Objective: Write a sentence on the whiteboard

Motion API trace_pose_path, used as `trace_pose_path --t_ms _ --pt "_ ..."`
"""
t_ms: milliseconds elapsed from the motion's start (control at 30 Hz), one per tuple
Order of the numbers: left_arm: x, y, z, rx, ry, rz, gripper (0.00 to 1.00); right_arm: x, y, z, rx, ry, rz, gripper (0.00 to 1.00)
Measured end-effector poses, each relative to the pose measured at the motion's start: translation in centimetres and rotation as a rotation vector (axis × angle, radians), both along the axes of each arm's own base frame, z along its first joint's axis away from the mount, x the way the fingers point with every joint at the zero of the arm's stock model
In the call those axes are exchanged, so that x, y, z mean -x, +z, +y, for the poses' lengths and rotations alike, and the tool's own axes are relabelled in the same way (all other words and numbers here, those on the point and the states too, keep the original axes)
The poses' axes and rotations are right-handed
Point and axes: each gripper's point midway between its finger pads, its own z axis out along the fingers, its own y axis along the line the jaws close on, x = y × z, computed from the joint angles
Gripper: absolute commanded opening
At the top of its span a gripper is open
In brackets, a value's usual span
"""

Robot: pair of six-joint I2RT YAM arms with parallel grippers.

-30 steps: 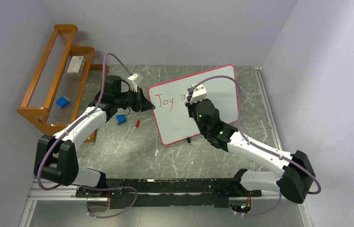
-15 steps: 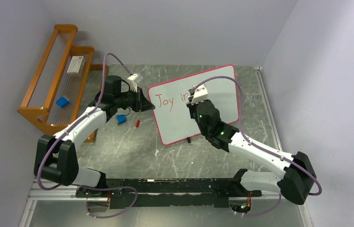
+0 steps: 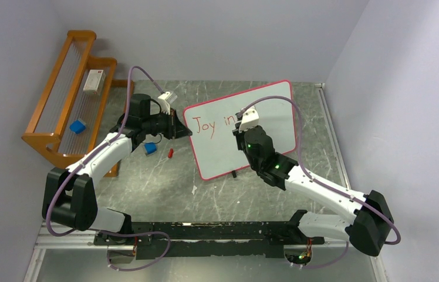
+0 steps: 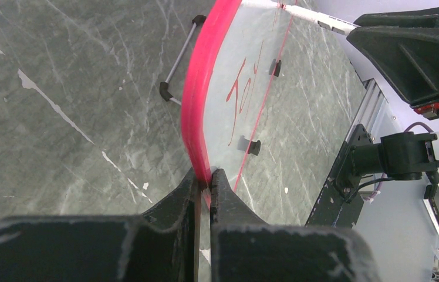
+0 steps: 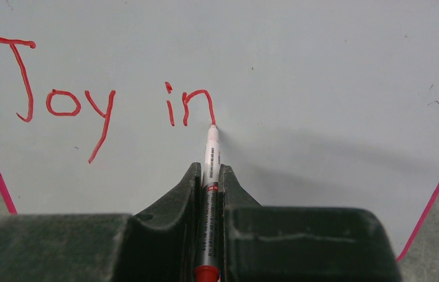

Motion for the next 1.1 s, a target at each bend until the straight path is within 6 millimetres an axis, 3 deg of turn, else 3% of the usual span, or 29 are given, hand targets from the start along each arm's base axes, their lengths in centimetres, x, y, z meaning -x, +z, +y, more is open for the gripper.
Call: trace_pose_path --t_ms 267,600,1100 --pt "0.0 0.0 0.0 0.0 0.0 0.0 0.05 0.3 0.7 -0.1 -0.019 0.012 -0.011 0.0" --pt "0.0 0.0 0.0 0.0 0.0 0.0 0.05 2.6 1.9 0.3 -0.036 0.079 -0.055 0.0" --pt "0.0 0.0 0.0 -0.001 0.003 0.0 0.05 6.6 -1.1 2.4 0.018 0.224 -0.057 0.0"
